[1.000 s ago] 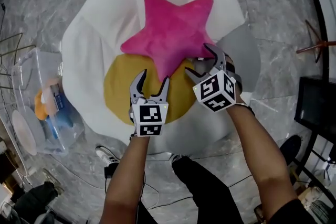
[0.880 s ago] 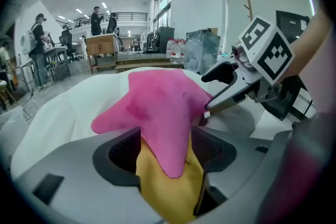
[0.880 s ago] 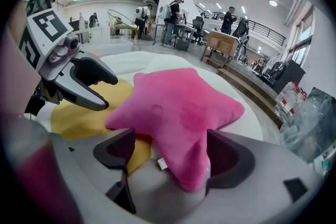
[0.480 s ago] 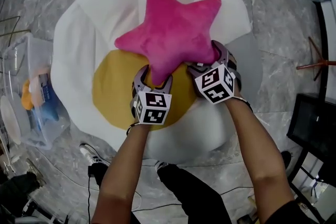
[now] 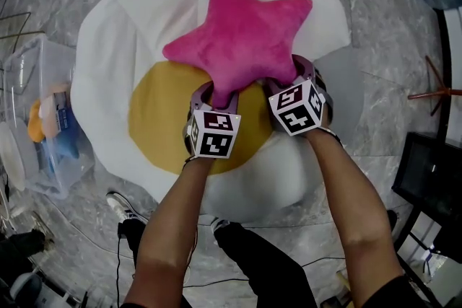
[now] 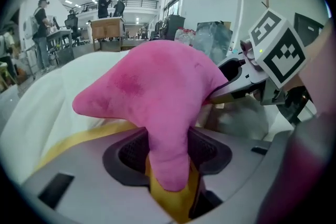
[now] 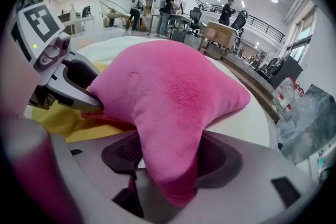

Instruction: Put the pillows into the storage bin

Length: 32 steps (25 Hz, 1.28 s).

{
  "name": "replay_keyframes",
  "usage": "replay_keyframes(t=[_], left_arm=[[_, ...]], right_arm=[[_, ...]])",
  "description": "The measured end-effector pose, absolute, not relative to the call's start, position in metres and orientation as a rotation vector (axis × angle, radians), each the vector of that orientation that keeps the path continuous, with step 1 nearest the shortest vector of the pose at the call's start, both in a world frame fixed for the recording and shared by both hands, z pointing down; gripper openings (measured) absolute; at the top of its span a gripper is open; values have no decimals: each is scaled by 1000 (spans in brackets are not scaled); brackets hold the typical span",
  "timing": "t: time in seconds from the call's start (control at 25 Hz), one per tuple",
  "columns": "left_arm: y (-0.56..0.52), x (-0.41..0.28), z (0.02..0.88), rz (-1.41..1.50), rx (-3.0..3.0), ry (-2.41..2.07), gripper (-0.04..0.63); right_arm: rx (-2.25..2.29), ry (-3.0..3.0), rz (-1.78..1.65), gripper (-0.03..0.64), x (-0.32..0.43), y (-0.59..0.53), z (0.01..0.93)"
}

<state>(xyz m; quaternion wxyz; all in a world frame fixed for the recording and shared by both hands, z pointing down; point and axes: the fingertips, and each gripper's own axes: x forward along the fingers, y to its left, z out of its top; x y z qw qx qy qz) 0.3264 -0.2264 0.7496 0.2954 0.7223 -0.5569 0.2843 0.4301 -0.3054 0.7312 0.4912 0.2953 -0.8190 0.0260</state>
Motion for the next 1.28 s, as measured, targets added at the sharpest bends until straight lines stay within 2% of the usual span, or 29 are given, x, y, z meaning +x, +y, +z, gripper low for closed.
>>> replay_keyframes(t=[0.24, 0.64, 1.28], left_arm=[[-216, 315, 708, 775, 2009, -1514, 201], [-186, 253, 630, 790, 2053, -1600, 201], [-95, 39, 540, 828, 1984, -1695, 207]], right_arm=[[722, -2043, 64, 273, 419, -287, 695], [756, -2116, -4, 273, 357, -256, 616], [720, -2199, 12, 276, 142, -168, 530]])
